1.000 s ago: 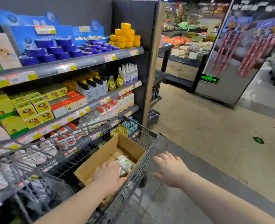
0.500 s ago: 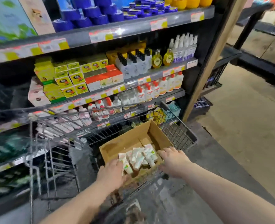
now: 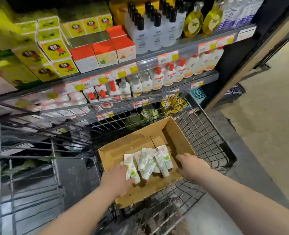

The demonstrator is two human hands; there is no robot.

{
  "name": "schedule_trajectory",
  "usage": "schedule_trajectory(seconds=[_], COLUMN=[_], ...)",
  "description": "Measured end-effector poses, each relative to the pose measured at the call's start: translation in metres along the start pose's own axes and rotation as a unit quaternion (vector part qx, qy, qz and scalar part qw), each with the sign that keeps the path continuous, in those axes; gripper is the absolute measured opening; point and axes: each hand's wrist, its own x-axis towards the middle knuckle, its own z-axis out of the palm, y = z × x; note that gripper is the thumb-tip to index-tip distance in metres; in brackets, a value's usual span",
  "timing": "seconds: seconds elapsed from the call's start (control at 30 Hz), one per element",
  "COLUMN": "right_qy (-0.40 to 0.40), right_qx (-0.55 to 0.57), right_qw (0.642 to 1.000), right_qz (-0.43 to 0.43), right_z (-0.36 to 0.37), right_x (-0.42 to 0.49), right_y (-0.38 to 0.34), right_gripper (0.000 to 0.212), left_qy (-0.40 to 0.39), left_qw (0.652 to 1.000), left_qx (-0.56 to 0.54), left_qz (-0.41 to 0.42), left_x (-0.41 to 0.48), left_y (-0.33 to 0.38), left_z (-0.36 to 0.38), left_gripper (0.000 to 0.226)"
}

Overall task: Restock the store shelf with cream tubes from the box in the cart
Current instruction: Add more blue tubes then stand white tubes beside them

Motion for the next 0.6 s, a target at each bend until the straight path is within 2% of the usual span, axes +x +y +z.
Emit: schedule_trajectory(seconds=[0.3,0.6], right_qy=[-0.068,-0.087], right_qx=[0.015,0.092], right_qw=[0.998,0.99], right_qz=[0.007,0.061], right_z=[0.029,0.069], right_x=[0.113,0.193], right_y=[0.006,0.012], right_gripper=[0.043,0.038], left_qy=[-0.032,-0.006], left_qw=[0.987,0.958], left_qx=[-0.137,-0.242], left_qz=[-0.081,-0.156], left_x=[0.083,0.168], left_y=[-0.013,-0.025], left_z=[0.054,0.112], left_gripper=[0.068,0.054])
